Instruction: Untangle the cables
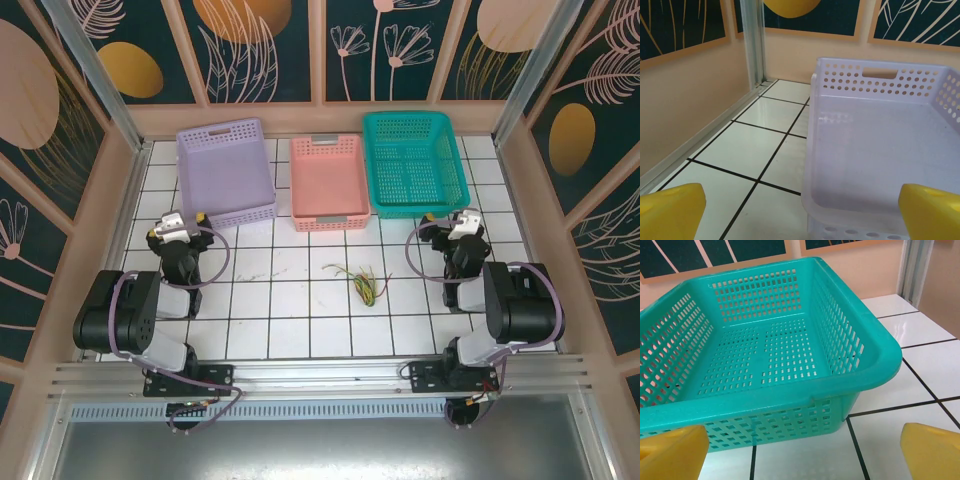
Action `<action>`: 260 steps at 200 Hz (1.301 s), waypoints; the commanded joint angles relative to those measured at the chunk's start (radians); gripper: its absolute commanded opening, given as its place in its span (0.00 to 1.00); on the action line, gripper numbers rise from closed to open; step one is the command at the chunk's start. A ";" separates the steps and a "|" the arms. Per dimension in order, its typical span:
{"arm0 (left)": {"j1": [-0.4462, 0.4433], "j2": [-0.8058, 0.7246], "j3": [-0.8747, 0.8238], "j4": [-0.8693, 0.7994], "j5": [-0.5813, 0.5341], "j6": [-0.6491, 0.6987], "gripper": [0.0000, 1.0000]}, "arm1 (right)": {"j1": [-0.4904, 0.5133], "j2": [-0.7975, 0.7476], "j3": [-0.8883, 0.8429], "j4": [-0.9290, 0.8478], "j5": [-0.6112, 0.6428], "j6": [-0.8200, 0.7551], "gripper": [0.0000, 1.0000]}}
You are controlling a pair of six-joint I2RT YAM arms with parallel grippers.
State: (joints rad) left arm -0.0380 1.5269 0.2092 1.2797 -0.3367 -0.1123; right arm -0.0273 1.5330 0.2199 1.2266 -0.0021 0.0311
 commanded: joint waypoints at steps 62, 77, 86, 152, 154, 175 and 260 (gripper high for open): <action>0.006 -0.008 0.000 0.036 0.013 -0.006 0.99 | -0.010 0.007 0.016 0.017 -0.018 -0.013 0.99; 0.006 -0.010 0.002 0.036 0.014 -0.006 0.99 | -0.009 0.008 0.017 0.016 -0.018 -0.013 0.99; 0.007 -0.010 0.001 0.037 0.013 -0.006 0.99 | -0.008 0.007 0.016 0.016 -0.018 -0.013 0.99; 0.007 -0.010 0.002 0.037 0.013 -0.006 0.99 | -0.010 0.008 0.016 0.016 -0.018 -0.013 0.99; 0.007 -0.009 0.002 0.036 0.013 -0.006 0.99 | -0.010 0.008 0.016 0.016 -0.018 -0.013 0.99; 0.007 -0.008 0.002 0.036 0.014 -0.007 0.99 | -0.010 0.008 0.018 0.014 -0.019 -0.013 0.99; -0.035 -0.659 0.209 -0.704 -0.167 -0.152 0.99 | 0.116 -0.496 0.491 -0.875 0.479 0.151 0.99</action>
State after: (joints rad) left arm -0.0608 0.9661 0.3027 0.8558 -0.4740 -0.2054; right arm 0.0376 1.1412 0.4927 0.7029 0.2859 0.0952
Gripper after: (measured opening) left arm 0.988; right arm 0.989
